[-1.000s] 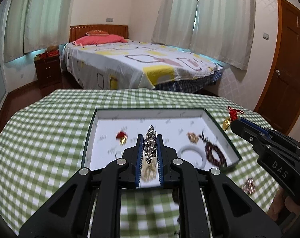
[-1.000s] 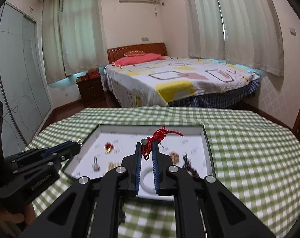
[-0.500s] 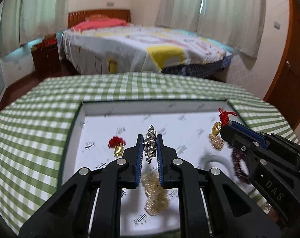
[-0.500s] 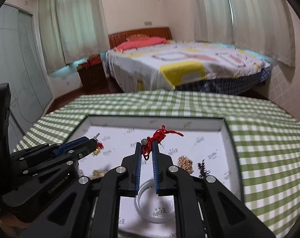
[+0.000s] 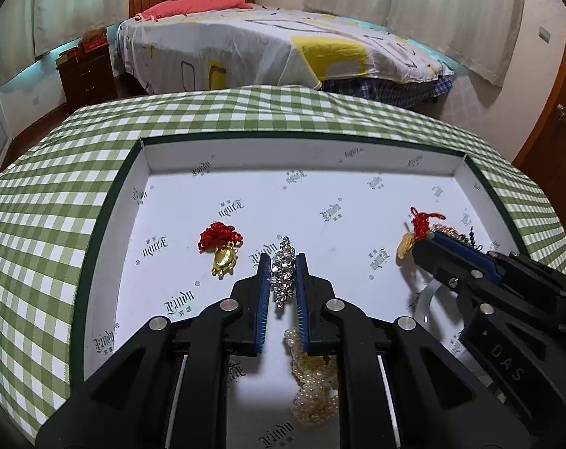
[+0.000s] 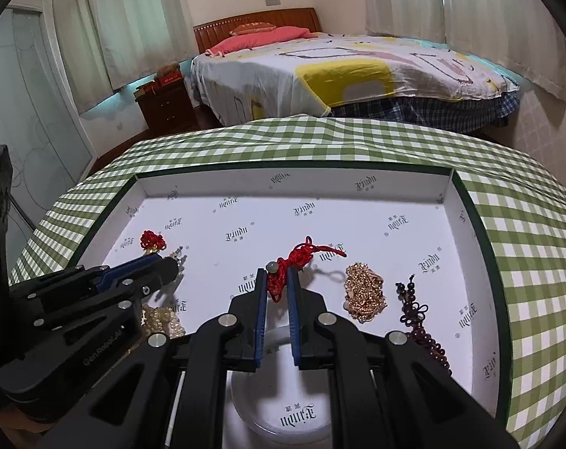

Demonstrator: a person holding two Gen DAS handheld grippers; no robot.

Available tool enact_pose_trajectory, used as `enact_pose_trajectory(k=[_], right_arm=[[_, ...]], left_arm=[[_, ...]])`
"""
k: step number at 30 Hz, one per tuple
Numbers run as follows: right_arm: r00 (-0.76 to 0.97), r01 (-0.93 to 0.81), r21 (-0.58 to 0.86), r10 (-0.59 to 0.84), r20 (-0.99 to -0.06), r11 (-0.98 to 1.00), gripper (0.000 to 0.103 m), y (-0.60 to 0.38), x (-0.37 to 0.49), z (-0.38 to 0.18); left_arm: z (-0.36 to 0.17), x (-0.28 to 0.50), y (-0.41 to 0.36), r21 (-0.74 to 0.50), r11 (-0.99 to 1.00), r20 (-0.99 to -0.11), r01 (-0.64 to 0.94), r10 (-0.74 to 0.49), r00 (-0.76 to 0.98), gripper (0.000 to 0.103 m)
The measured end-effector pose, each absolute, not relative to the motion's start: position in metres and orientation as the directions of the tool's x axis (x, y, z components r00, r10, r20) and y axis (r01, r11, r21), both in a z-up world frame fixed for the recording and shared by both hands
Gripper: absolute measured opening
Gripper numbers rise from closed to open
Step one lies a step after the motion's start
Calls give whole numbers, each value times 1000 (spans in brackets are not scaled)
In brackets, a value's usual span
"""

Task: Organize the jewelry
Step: 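Carry the rhinestone brooch and red tassel charm over the green box, then open the left tool to drop the rhinestone brooch while the right tool releases the tassel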

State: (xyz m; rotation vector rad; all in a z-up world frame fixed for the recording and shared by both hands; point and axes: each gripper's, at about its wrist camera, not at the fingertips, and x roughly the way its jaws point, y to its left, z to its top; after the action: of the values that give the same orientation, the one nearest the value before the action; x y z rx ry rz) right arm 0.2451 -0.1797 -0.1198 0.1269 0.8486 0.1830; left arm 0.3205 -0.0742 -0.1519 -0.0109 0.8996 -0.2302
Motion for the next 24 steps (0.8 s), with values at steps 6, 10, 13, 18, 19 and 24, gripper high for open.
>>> enact_pose_trajectory(k=[6,10,13,18,19,24], right_arm=[[643,-108,188,212,-736,976,12,-181,248,-120],[641,-95,195,210,-738,976,14,-184,248,-123],[640,-90,204,213,-738,975,20,-186,248,-124],[654,-86,194,203,-729,977,31,-187,247,-121],[656,-86,193,202,-728,977,31,-187,246,-120],[665,-85,184,193,-722,979,38,-188,245,-117]], left_arm=[[-154,322,-74,-106,975,-776,197,-205,597,13],[-153,323,-75,-117,974,-774,192,-210,597,13],[-153,323,-75,-120,974,-773,190,-211,599,15],[-149,319,-74,-118,975,-758,189,-211,617,35],[-148,319,-74,-117,975,-756,190,-211,619,36],[-147,317,-75,-115,976,-753,187,-208,624,44]])
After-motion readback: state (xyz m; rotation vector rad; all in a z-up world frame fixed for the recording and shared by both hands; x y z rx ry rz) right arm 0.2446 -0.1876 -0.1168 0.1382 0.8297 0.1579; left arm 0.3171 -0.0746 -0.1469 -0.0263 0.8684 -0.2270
